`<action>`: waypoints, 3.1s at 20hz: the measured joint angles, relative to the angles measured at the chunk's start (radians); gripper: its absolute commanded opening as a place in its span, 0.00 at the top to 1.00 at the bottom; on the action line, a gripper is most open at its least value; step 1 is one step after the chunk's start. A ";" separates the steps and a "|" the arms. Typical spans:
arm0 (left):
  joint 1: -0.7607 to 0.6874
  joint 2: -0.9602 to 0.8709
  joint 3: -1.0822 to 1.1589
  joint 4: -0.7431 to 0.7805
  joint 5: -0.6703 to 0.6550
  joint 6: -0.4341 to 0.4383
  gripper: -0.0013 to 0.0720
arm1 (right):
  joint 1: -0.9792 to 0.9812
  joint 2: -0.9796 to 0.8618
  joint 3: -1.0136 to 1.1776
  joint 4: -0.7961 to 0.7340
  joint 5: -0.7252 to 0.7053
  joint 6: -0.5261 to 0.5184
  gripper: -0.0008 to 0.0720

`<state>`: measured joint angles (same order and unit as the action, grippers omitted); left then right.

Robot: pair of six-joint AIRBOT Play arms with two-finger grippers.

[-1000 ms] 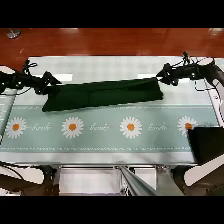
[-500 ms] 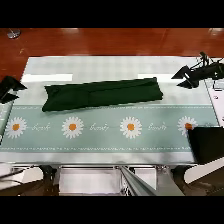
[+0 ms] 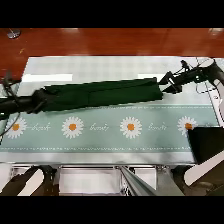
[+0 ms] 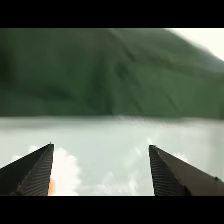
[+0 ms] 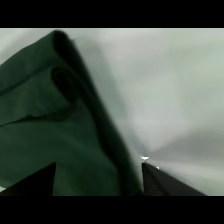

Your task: Fold the shirts.

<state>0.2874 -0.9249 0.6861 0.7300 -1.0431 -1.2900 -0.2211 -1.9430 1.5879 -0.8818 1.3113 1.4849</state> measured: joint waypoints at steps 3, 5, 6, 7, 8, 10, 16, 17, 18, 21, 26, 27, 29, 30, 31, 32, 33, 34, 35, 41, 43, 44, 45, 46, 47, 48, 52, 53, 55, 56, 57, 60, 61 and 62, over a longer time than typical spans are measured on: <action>-0.113 0.009 -0.021 -0.037 0.044 0.007 0.02 | 0.056 -0.007 -0.001 -0.005 0.009 0.010 0.38; -0.169 0.000 -0.026 -0.061 0.064 0.011 0.05 | 0.089 -0.013 -0.003 -0.031 0.005 0.020 0.95; -0.189 -0.006 -0.026 -0.071 0.072 0.015 0.35 | 0.099 -0.013 -0.003 -0.031 0.005 0.024 0.95; -0.205 -0.013 -0.022 -0.080 0.077 0.017 0.84 | 0.107 -0.006 -0.003 -0.028 0.014 0.022 0.95; -0.218 -0.020 -0.016 -0.086 0.075 0.019 0.96 | 0.111 0.005 -0.002 -0.028 0.026 0.019 0.95; -0.238 -0.029 0.000 -0.095 0.064 0.034 0.96 | 0.114 0.053 -0.002 -0.050 0.050 0.007 0.95; -0.364 -0.055 0.064 -0.104 0.108 0.086 0.96 | 0.102 0.388 -0.100 -0.181 0.099 -0.035 0.95; -0.410 -0.070 0.080 -0.095 0.141 0.087 0.96 | 0.101 0.467 -0.138 -0.192 0.099 -0.041 0.95; -0.463 -0.094 0.099 -0.082 0.183 0.086 0.96 | 0.100 0.550 -0.179 -0.199 0.098 -0.044 0.95; -0.624 -0.217 0.196 -0.010 0.277 0.033 0.96 | 0.098 0.781 -0.297 -0.212 0.090 -0.025 0.95; -0.875 -0.523 0.463 0.080 0.369 -0.080 0.96 | 0.098 1.065 -0.442 -0.218 0.097 0.036 0.95; -0.912 -0.584 0.518 0.092 0.369 -0.106 0.96 | 0.098 1.098 -0.454 -0.218 0.099 0.044 0.95; -0.981 -0.704 0.635 0.100 0.365 -0.160 0.96 | 0.098 1.143 -0.471 -0.217 0.105 0.057 0.95; -1.012 -0.760 0.688 0.107 0.349 -0.184 0.96 | 0.098 1.158 -0.476 -0.213 0.106 0.061 0.95; -1.045 -0.812 0.742 0.107 0.328 -0.202 0.96 | 0.098 1.167 -0.480 -0.211 0.107 0.064 0.95; -1.075 -0.853 0.788 0.103 0.307 -0.214 0.96 | 0.098 1.175 -0.483 -0.209 0.105 0.068 0.95; -1.106 -0.895 0.829 0.099 0.295 -0.229 0.96 | 0.098 1.179 -0.485 -0.205 0.103 0.069 0.95; -1.132 -0.925 0.858 0.095 0.274 -0.238 0.96 | 0.098 1.181 -0.486 -0.204 0.098 0.072 0.95; -1.159 -0.949 0.883 0.080 0.274 -0.246 0.96 | 0.098 1.181 -0.486 -0.203 0.092 0.072 0.95; -1.137 -0.951 0.944 0.047 0.186 -0.260 0.96 | 0.146 1.146 -0.488 -0.192 0.053 0.071 0.95; -1.043 -0.891 0.950 0.047 0.130 -0.240 0.96 | 0.203 1.121 -0.488 -0.188 0.020 0.071 0.95; -0.982 -0.847 0.952 0.052 0.106 -0.229 0.96 | 0.232 1.104 -0.488 -0.181 -0.002 0.072 0.95; -0.919 -0.800 0.954 0.064 0.074 -0.222 0.96 | 0.263 1.081 -0.485 -0.171 -0.027 0.072 0.95; -0.844 -0.746 0.954 0.089 0.039 -0.217 0.96 | 0.298 1.052 -0.476 -0.158 -0.055 0.076 0.95; -0.771 -0.690 0.955 0.124 0.008 -0.218 0.96 | 0.333 1.017 -0.460 -0.146 -0.081 0.076 0.95; -0.687 -0.626 0.956 0.164 -0.021 -0.219 0.96 | 0.371 0.972 -0.435 -0.140 -0.105 0.076 0.95; -0.378 -0.348 0.929 0.307 -0.130 -0.222 0.96 | 0.517 0.732 -0.265 -0.120 -0.166 0.076 0.95; -0.312 -0.269 0.903 0.335 -0.146 -0.222 0.96 | 0.548 0.666 -0.212 -0.119 -0.173 0.076 0.95; -0.224 -0.105 0.818 0.352 -0.168 -0.222 0.96 | 0.611 0.517 -0.097 -0.116 -0.193 0.076 0.95; -0.195 -0.015 0.752 0.360 -0.167 -0.222 0.96 | 0.637 0.449 -0.047 -0.116 -0.200 0.076 0.95; -0.175 0.062 0.687 0.365 -0.172 -0.226 0.96 | 0.662 0.378 0.004 -0.116 -0.206 0.077 0.95; -0.142 0.297 0.449 0.341 -0.169 -0.229 0.96 | 0.723 0.205 0.124 -0.104 -0.213 0.102 0.94; -0.136 0.362 0.368 0.336 -0.166 -0.232 0.96 | 0.742 0.158 0.156 -0.092 -0.215 0.107 0.58; -0.132 0.411 0.297 0.327 -0.158 -0.237 0.96 | 0.758 0.118 0.183 -0.079 -0.217 0.112 0.13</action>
<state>0.1551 -0.5137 0.9833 1.0569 -1.2011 -1.5272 0.5373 -1.8248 1.7710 -0.9604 1.0939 1.5970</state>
